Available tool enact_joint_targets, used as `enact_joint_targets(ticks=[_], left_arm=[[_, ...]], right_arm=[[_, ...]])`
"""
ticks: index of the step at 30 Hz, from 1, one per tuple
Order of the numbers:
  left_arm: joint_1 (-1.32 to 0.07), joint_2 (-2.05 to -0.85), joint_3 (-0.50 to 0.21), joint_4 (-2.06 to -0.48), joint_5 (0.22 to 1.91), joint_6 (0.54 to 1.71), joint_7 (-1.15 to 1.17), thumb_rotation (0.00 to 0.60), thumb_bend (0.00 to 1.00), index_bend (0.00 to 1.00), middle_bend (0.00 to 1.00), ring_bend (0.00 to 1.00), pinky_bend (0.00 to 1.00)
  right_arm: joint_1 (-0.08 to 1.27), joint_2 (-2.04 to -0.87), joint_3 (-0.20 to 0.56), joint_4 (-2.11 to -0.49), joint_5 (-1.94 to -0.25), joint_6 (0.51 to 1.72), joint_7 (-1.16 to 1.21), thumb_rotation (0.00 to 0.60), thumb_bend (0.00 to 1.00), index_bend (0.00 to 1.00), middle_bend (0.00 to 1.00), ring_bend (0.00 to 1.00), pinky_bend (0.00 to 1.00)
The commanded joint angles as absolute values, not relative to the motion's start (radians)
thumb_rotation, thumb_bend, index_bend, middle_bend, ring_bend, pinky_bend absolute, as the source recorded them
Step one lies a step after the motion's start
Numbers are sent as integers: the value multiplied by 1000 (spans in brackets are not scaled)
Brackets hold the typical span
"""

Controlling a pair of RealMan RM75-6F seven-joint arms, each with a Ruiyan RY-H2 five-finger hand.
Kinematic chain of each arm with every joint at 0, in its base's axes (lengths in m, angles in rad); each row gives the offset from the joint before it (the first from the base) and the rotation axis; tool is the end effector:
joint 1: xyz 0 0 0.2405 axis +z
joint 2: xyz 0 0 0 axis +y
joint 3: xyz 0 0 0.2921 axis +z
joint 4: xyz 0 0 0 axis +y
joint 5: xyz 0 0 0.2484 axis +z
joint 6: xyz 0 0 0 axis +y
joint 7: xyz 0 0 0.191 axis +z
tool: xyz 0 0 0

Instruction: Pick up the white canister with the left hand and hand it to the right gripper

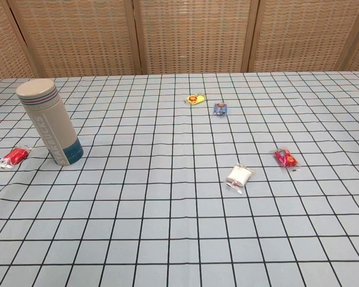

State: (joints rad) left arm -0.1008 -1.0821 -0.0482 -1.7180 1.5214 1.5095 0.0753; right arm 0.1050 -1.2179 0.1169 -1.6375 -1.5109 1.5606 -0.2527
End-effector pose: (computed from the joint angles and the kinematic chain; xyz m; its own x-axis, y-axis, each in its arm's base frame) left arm -0.3273 0.2368 0.1441 0.4018 -0.0239 0.9154 0.9140 -0.0511 -0.4025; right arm -0.3226 -0.2538 0.1270 0.4986 0.1430 0.8549 -0.8627 -0.0139 0.5055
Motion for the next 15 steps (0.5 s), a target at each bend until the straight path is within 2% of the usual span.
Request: enact_joint_targets(ticks=[1, 9, 15], left_arm=[[-101, -1084, -48, -1717, 1522, 1509, 78, 600, 0, 0, 0, 0, 0], [-130, -1078, -55, -1731, 1525, 1471, 102, 600, 0, 0, 0, 0, 0], [-259, -1020, -126, -1782, 1482, 1315, 167, 600, 0, 0, 0, 0, 0]], right_arm=[[105, -1217, 117, -1637, -1511, 1560, -252, 600, 0, 0, 0, 0, 0], [104, -1214, 120, -1641, -1506, 1560, -249, 600, 0, 0, 0, 0, 0], [110, -1216, 124, -1639, -1498, 1550, -259, 600, 0, 0, 0, 0, 0]])
